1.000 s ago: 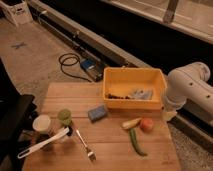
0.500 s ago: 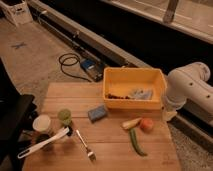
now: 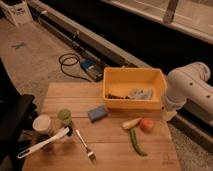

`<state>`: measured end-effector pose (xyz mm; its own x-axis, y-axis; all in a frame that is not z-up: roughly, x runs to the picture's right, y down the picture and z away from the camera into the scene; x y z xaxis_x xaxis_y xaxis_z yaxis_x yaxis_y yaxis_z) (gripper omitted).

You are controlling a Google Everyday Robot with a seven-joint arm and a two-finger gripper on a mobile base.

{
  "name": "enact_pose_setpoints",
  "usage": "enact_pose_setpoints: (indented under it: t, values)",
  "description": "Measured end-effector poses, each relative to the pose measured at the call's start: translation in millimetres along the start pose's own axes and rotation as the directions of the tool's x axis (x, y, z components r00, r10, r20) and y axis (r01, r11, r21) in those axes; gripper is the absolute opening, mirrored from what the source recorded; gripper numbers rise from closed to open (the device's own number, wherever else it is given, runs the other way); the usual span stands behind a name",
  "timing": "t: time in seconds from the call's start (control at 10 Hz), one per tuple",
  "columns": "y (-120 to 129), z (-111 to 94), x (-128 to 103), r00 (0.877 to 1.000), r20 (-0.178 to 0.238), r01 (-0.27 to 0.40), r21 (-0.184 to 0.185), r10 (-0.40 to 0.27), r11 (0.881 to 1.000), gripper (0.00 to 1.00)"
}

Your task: Place fork in table surface

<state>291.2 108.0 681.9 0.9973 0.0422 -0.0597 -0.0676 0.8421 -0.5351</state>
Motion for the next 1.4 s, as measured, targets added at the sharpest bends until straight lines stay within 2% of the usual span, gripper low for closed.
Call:
enact_pose_setpoints:
  t: [0.2,0.3,0.5,0.6,0.7,0.8,0.9,1.0,1.1,1.3,1.4]
  values:
    - [1.0,-2.0,-0.8,1.000,-0.015,0.015,0.018,-0.014,1.000,0.65]
    - [1.1,-3.5,-8.0,0.997,-0.035,0.075,0.031,-0.074,0.997,0.65]
    - [3.0,-5.0,-39.0,0.970,-0.049,0.240,0.043,-0.238,0.970,0.65]
    - [6.6,-5.7,-58.7,0.939,-0.053,0.342,0.052,-0.339,0.938,0.65]
    - [12.8,-4.5,-84.9,0.886,-0.055,0.463,0.057,-0.461,0.884,0.65]
    - [16.2,-4.5,-101.7,0.850,-0.058,0.526,0.064,-0.523,0.848,0.65]
    - [21.4,-4.7,-121.2,0.807,-0.060,0.590,0.075,-0.587,0.804,0.65]
    - [31.8,-6.8,-150.7,0.731,-0.058,0.682,0.095,-0.679,0.726,0.65]
    - [37.8,-8.5,-168.0,0.678,-0.058,0.734,0.107,-0.733,0.671,0.65]
    - [60.4,-9.5,-201.7,0.532,-0.056,0.843,0.126,-0.845,0.522,0.65]
    - [64.9,-10.0,-208.5,0.498,-0.058,0.863,0.131,-0.865,0.488,0.65]
